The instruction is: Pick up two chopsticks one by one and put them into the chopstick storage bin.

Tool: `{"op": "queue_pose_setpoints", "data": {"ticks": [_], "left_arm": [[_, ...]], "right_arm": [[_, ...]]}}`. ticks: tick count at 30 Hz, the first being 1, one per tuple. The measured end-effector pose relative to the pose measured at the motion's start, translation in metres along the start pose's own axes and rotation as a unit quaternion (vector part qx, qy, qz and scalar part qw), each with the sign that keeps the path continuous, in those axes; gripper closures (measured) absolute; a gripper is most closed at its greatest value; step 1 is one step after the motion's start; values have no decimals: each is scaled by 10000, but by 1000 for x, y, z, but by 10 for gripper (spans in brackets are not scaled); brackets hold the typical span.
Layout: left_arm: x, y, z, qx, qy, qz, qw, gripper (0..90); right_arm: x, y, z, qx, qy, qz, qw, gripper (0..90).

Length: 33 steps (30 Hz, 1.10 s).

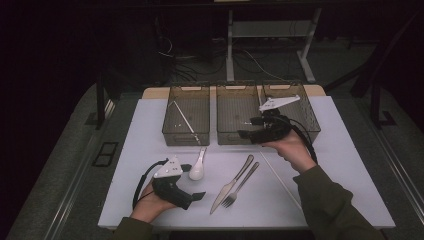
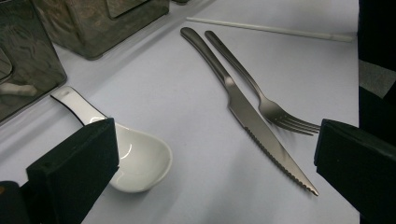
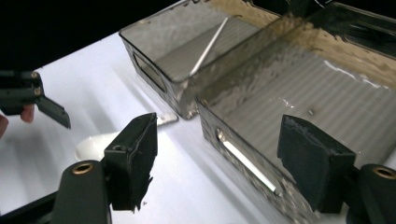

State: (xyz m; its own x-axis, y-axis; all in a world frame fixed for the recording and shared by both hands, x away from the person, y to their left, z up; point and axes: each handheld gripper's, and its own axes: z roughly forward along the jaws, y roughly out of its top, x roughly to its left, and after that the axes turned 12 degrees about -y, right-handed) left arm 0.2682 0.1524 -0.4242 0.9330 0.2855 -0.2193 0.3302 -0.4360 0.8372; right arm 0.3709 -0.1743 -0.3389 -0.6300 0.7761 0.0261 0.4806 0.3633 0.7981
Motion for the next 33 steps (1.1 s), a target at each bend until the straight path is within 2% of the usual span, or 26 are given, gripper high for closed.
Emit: {"op": "queue_pose_setpoints", "data": {"ticks": [5, 10, 15, 26, 33], "left_arm": [[1, 0, -1, 28, 3, 26, 10000, 0], [1, -2, 0, -41, 6, -66, 10000, 0], [2, -2, 1, -11, 15, -19, 10000, 0], [-1, -2, -1, 27, 65, 5, 10000, 0], [-1, -2, 0, 47, 65, -12, 10000, 0]], "right_arm": [[-8, -18, -15, -38, -27, 58, 10000, 283], [-16, -39, -28, -23, -89, 90, 9999, 280], [-20, -64, -38, 65, -140, 167, 9997, 279], [-11, -108, -54, 562, -259, 15, 9981, 341], [-9, -130, -64, 692, -323, 1, 9971, 429]]}}
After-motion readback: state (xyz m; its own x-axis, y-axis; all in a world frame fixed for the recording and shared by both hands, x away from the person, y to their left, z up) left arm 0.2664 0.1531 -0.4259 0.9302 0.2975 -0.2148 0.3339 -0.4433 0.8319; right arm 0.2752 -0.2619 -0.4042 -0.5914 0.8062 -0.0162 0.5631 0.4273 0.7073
